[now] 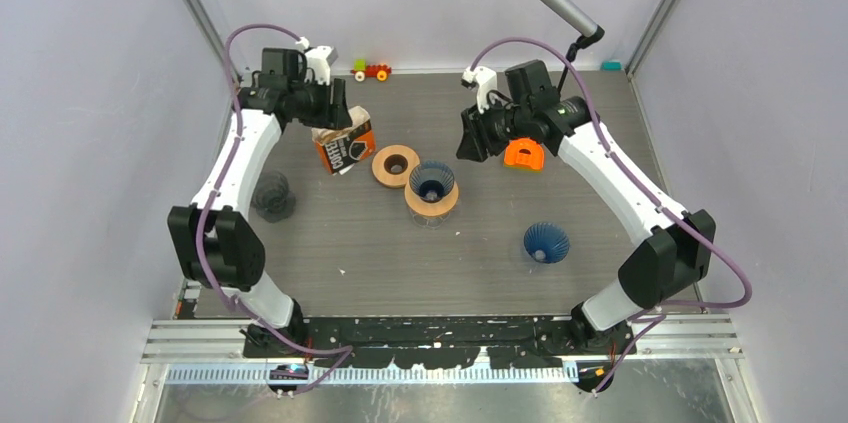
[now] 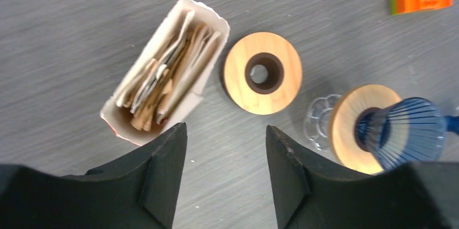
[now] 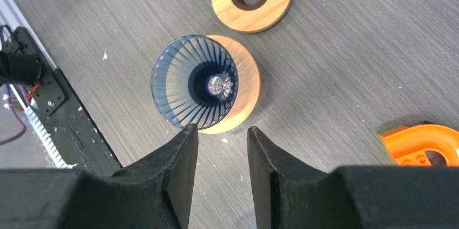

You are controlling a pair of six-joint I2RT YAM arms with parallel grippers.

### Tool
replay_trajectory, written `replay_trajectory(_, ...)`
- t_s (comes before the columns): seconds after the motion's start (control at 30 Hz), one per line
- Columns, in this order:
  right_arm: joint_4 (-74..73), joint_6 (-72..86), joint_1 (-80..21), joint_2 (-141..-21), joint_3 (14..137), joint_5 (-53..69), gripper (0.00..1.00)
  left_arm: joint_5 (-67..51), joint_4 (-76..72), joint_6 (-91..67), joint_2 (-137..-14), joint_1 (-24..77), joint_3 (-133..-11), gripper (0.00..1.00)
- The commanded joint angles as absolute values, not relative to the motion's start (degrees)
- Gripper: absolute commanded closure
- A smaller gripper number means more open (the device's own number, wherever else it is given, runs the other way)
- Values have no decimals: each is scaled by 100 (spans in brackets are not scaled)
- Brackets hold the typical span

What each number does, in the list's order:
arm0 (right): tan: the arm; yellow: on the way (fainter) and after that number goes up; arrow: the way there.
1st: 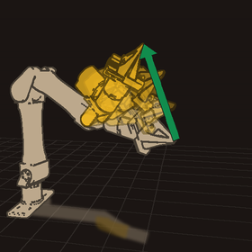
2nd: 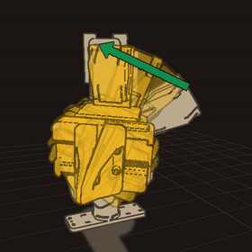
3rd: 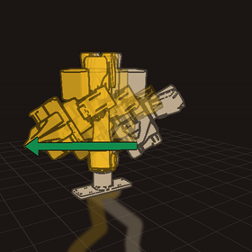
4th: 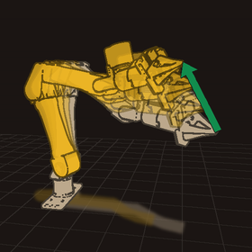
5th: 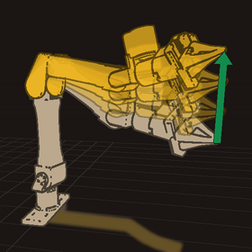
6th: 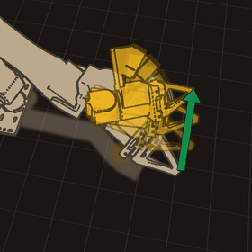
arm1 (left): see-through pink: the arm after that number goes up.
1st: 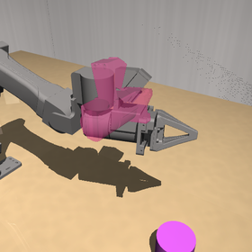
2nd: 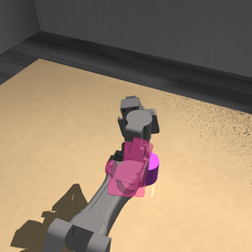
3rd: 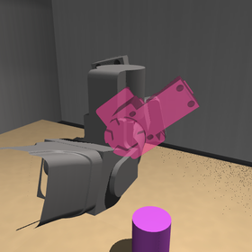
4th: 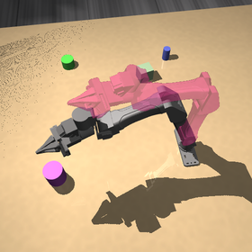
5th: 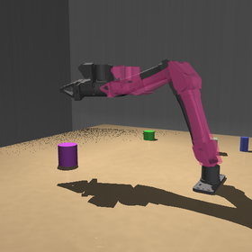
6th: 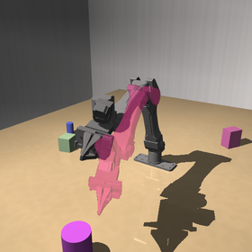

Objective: Place the coffee filter in the dripper
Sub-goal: Pick up the coffee filter from the coffee filter holder.

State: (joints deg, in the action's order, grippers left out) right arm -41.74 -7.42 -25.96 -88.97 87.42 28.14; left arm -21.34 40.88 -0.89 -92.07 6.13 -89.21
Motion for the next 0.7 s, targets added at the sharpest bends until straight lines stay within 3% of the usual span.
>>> replay_trajectory(0.0, -4171, -1113, -2564, -8652, 8535, 3146, 57, -1718, 4102, 615, -9580, 595, -9362, 46)
replay_trajectory(0.3, -4169, -1143, -2485, -8752, 8380, 3361, 60, -1320, 4286, 994, -10309, 547, -9863, 57)
replay_trajectory(0.67, -4109, -1126, -2378, -8784, 8267, 3436, 61, -1176, 4407, 1352, -10776, 547, -9943, 55)
